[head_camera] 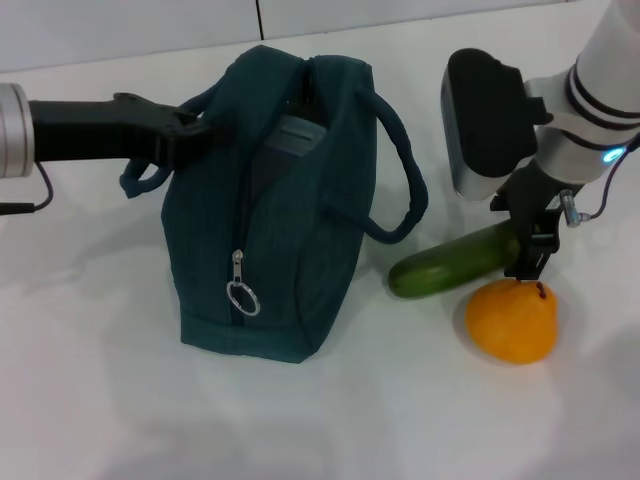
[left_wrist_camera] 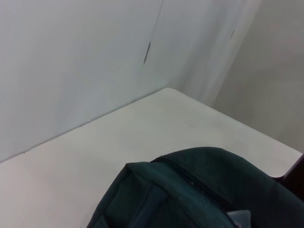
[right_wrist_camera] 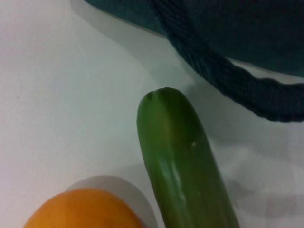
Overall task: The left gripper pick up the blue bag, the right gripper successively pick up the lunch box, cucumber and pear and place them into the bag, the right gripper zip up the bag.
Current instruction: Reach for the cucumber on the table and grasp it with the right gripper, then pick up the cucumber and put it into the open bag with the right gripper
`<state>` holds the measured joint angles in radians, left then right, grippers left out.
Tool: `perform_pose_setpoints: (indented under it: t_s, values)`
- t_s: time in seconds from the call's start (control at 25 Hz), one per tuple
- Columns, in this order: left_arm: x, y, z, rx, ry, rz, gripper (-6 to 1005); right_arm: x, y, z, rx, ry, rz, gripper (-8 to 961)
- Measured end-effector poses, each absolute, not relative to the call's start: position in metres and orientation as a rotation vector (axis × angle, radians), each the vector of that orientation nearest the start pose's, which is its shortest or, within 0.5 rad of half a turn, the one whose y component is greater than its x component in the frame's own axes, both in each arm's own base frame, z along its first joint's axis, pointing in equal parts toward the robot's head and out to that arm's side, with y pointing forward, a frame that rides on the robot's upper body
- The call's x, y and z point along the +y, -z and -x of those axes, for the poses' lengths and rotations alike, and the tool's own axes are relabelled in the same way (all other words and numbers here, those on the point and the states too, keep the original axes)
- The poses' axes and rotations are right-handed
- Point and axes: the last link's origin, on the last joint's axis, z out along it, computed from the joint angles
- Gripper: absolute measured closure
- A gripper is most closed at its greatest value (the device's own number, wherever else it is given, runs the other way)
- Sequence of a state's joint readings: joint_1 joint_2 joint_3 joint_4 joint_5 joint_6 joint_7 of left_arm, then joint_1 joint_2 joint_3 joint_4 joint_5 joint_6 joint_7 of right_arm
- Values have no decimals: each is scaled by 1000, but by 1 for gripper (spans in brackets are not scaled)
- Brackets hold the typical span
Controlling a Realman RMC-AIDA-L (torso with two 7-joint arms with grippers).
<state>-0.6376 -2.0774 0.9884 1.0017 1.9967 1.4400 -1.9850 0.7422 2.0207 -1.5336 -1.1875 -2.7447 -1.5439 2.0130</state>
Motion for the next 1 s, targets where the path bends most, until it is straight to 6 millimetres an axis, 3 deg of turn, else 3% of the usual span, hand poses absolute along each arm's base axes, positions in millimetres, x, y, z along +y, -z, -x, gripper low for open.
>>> perform_pose_setpoints:
  t_s: [0.32, 0.8, 1.0]
  values:
    - [383, -14, 170, -782, 507, 2763, 955, 373, 15, -189, -7, 1097, 2779, 183]
    - [383, -14, 171, -786, 503, 2763, 955, 374, 16, -190, 31, 1084, 2753, 386]
    - [382, -15, 175, -798, 503, 2755, 955, 372, 6, -186, 35, 987, 2718, 403]
